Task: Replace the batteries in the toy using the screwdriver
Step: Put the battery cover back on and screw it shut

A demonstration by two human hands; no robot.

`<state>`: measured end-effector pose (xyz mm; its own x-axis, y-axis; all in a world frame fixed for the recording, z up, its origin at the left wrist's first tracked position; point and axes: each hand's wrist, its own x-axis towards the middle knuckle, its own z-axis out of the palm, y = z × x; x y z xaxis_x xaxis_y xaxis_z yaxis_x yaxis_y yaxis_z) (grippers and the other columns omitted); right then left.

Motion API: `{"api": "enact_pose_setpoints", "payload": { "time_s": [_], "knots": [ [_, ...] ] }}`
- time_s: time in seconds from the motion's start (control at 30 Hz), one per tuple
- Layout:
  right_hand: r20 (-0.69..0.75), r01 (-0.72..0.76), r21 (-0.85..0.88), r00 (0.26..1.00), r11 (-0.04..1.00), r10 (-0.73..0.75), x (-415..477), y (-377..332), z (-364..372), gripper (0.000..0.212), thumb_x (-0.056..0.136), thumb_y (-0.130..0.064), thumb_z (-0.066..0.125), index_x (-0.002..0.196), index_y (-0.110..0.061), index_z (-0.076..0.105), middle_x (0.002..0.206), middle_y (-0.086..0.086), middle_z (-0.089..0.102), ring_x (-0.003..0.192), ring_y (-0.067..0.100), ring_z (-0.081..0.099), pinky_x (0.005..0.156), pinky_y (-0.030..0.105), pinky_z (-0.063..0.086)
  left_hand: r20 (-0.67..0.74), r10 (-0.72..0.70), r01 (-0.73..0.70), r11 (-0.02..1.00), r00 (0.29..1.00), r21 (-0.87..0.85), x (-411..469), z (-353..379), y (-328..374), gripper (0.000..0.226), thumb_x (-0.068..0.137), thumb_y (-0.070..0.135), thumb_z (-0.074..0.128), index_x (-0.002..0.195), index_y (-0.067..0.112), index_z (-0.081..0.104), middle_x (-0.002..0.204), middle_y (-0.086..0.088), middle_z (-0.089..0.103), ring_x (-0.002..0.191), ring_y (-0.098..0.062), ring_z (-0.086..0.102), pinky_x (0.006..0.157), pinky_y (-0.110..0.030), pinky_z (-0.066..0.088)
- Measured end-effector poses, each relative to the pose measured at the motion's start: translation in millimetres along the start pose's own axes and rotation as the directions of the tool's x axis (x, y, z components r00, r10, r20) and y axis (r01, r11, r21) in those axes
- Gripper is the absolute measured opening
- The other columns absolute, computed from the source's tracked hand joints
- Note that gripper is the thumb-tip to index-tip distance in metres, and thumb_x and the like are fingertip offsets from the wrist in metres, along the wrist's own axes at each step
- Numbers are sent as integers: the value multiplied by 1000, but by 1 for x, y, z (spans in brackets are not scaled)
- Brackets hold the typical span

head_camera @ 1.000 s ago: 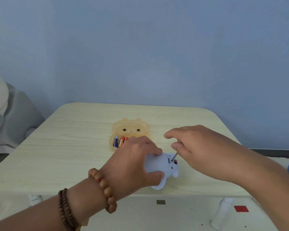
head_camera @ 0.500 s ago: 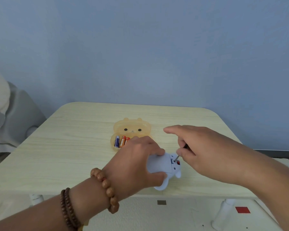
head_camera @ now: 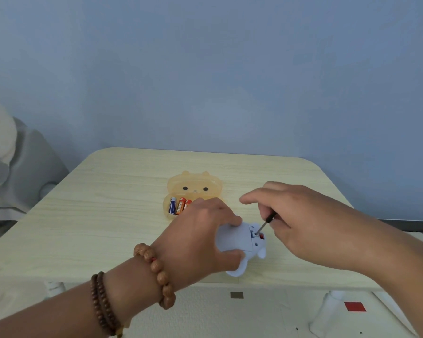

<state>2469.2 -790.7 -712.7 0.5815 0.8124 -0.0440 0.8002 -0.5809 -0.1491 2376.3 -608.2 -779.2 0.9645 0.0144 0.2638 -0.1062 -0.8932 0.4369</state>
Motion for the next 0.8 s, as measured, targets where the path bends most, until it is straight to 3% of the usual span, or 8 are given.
{"api": "enact_pose_setpoints", "payload": {
  "time_s": [0.17,0.33,0.43,0.53,0.6,0.7,0.8],
  "knots": [
    [-37,-32,-45,999,998,30,-2,-4,-1,34,102,-52,40,133,-44,51,100,-23,48,97,3,49,80,29,46,2,-2,2,1000,1000,5,-1,-1,2,51,77,47,75,124,32,64,119,17,59,108,-8,54,92,-29,48],
    [-48,-14,-54,999,998,11,-3,-9,1,26,102,-34,51,125,-38,62,94,-20,50,98,6,51,82,33,53,7,-5,5,1000,1000,16,-1,-1,3,51,78,47,75,126,32,63,121,18,58,110,-7,51,93,-26,45],
    [-38,10,-183,999,983,-17,-6,-14,-2,32,98,-18,55,124,-36,62,107,-15,54,101,12,56,75,33,53,8,-10,10,1000,1000,20,-1,-1,4,51,78,47,74,125,33,63,121,17,58,110,-8,52,93,-27,45],
    [3,17,-364,1000,931,-17,-8,-26,-5,24,90,-6,54,100,-25,65,98,-8,50,88,22,57,56,30,38,10,-14,14,1000,1000,16,-1,-1,6,51,78,46,74,126,33,63,121,17,58,110,-8,51,93,-25,44],
    [34,7,-429,999,903,8,-11,-27,-6,20,85,-3,53,82,-22,56,87,-5,44,78,25,51,50,30,26,6,-7,7,1000,1000,18,-1,-1,6,51,79,46,74,127,33,62,122,18,57,111,-7,50,93,-23,43],
    [-113,-79,-344,993,936,42,-17,-9,-7,14,91,-20,55,86,-27,65,88,-10,53,82,15,58,57,30,43,-3,-10,10,1000,1000,-4,-2,0,6,51,77,46,74,126,32,63,121,17,58,111,-8,51,95,-26,44],
    [-380,-235,46,895,971,235,-15,21,5,16,90,-28,64,78,-33,73,80,-17,66,79,4,62,66,34,55,-16,-16,16,1000,1000,-26,-3,0,2,50,76,46,75,123,30,65,119,15,61,109,-9,54,95,-30,46]
  ]
}}
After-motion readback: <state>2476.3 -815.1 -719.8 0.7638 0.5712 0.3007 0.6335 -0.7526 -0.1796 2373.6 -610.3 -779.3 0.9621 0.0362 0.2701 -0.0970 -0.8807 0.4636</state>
